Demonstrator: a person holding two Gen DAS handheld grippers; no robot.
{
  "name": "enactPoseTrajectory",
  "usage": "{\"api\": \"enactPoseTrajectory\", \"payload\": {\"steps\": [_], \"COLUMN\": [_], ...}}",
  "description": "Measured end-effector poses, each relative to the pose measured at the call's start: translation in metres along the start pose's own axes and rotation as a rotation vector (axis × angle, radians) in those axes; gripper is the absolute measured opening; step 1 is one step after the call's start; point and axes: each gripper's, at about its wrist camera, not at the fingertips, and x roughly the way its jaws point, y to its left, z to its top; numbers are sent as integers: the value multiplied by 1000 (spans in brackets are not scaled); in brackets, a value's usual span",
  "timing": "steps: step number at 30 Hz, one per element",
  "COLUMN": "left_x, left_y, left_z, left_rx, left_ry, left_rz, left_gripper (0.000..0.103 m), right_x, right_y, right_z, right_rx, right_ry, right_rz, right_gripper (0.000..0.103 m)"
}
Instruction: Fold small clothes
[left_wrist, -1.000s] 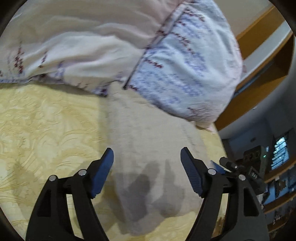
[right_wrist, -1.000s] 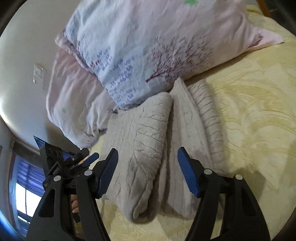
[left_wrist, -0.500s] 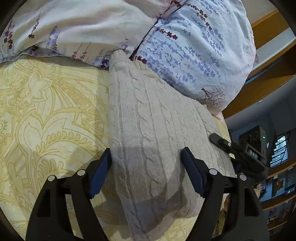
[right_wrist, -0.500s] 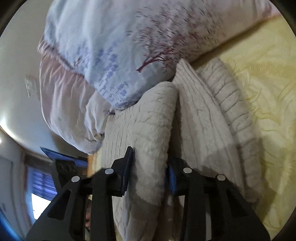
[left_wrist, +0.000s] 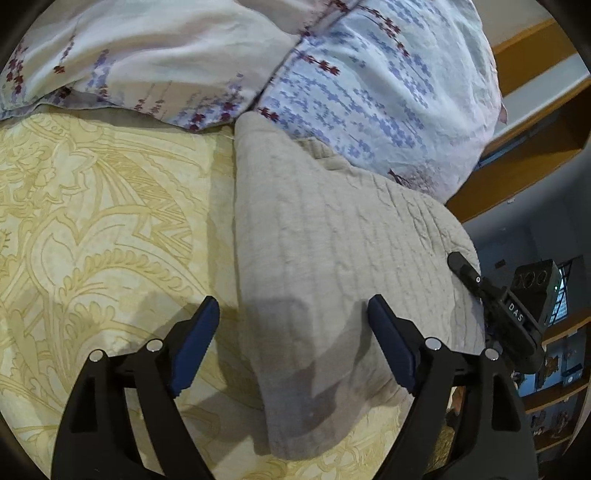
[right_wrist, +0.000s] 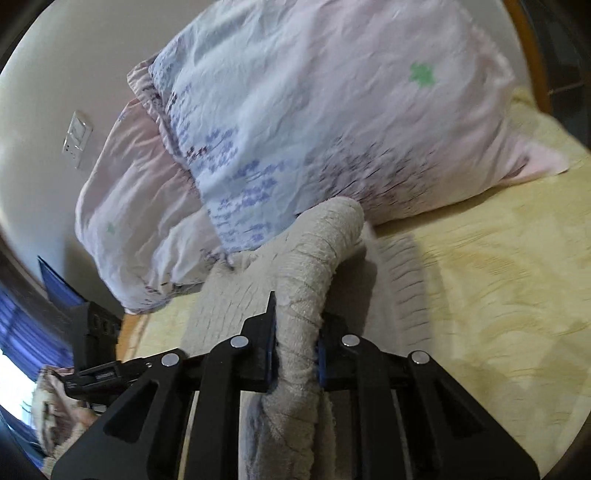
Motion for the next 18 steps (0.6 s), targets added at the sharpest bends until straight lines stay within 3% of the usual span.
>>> {"api": "enactPoseTrajectory", "payload": {"steps": [4, 8, 11, 14, 18], "left_x": [5, 10, 14, 13, 9], "left_y": [-8, -15, -15, -12, -9], "left_z": [-6, -14, -18, -21, -28], "left_rx": [22, 48, 43, 33, 28], "left_ry": [22, 43, 62, 71, 82], "left_rz": [-13, -26, -32, -44, -54], "left_gripper": [82, 82, 82, 82, 81], "right_x": [0, -9, 10, -3, -30], "right_y": [-15, -25, -40, -54, -53], "right_z": [-7, -8, -10, -16, -28], "right_rx": [13, 36, 75, 153, 147], "right_ry": [13, -37, 64, 61, 61], "right_rz": [-56, -67, -116, -92, -40], "right_gripper": [16, 16, 21, 30, 30]}}
